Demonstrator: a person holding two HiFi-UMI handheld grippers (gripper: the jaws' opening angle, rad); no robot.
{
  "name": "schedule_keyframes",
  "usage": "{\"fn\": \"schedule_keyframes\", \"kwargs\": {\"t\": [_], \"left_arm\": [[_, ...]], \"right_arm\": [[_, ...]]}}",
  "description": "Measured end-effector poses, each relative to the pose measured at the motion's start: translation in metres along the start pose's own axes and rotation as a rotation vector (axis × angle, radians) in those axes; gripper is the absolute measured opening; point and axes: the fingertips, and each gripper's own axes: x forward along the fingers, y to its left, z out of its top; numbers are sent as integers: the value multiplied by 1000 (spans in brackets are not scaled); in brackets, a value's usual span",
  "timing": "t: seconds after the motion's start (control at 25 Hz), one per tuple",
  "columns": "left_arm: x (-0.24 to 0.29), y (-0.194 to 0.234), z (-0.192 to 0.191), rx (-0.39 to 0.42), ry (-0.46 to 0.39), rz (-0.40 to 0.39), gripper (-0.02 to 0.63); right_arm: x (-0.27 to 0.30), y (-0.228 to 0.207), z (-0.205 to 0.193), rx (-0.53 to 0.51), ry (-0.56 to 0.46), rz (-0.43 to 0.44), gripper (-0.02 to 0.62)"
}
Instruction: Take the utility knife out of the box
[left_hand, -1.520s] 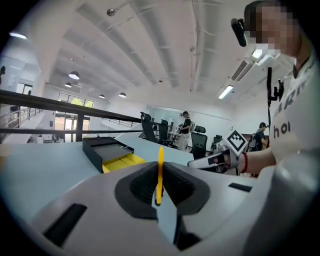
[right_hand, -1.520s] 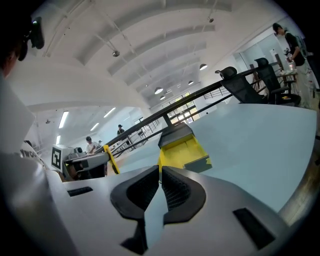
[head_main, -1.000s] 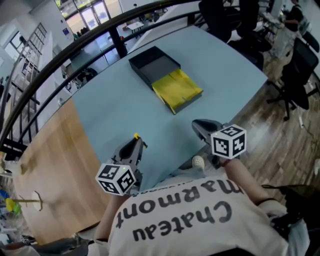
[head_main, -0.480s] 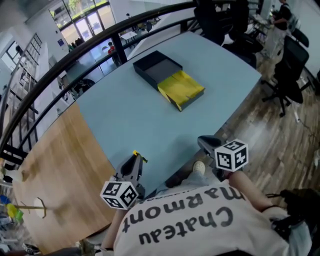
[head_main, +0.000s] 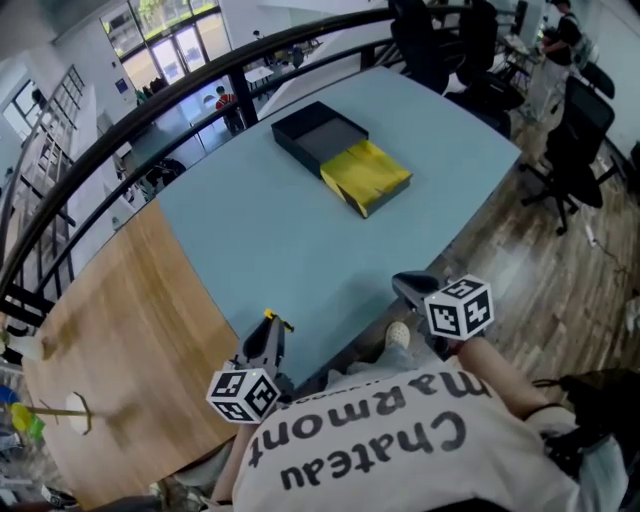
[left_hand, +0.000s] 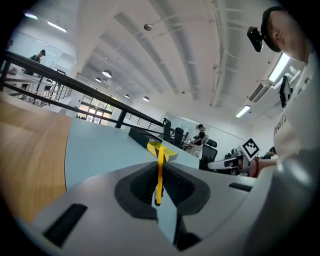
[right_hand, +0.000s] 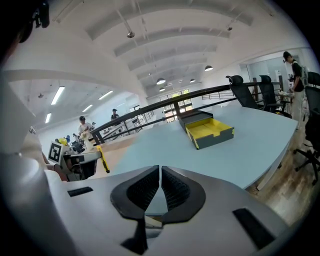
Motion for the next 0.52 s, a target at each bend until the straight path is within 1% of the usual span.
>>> {"fn": "schedule_keyframes", "kwargs": {"t": [0.08,0.24,0.52], "left_arm": [[-2,2,-2,-12,-5,2,26],[-3,-4,-6,-6,-2,-9,26],[-3,-10,-11,-23,6,-17,26]], "right_arm": [[-4,-3,-7,3,15,-13,43],[-11,-10,-14,15,20,-39,43],[-9,-6,-9,14,11,-21,43]]}}
